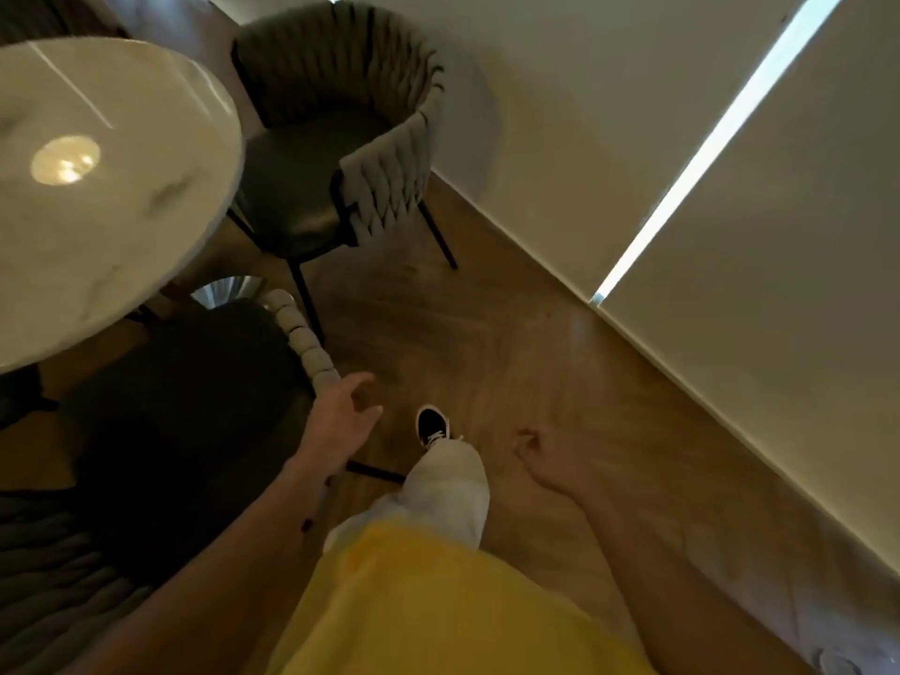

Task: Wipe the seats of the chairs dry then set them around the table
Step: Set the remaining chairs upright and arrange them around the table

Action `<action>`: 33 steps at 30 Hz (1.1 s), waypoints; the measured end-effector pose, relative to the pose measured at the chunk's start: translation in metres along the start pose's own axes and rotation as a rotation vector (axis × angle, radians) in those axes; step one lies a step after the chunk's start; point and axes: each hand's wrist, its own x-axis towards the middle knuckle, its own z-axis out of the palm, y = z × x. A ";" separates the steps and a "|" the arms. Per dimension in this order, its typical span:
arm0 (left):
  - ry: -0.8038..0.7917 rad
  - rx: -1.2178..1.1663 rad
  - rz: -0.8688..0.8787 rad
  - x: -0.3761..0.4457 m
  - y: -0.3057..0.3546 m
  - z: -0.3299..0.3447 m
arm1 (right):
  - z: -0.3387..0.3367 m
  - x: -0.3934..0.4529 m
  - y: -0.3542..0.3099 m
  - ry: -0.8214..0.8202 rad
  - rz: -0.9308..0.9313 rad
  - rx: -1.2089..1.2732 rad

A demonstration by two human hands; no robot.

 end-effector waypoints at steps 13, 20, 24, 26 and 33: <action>0.197 0.079 -0.376 0.144 -0.006 -0.069 | -0.068 0.188 -0.165 -0.232 -0.162 -0.348; 0.185 0.067 -0.493 0.158 -0.006 -0.068 | -0.060 0.261 -0.247 -0.354 -0.221 -0.490; 0.221 0.084 -0.536 0.162 -0.005 -0.065 | -0.056 0.299 -0.292 -0.403 -0.291 -0.543; 0.239 0.079 -0.552 0.165 -0.004 -0.063 | -0.053 0.319 -0.312 -0.418 -0.342 -0.570; 0.253 0.019 -0.656 0.171 -0.002 -0.059 | -0.056 0.405 -0.363 -0.323 -0.542 -0.648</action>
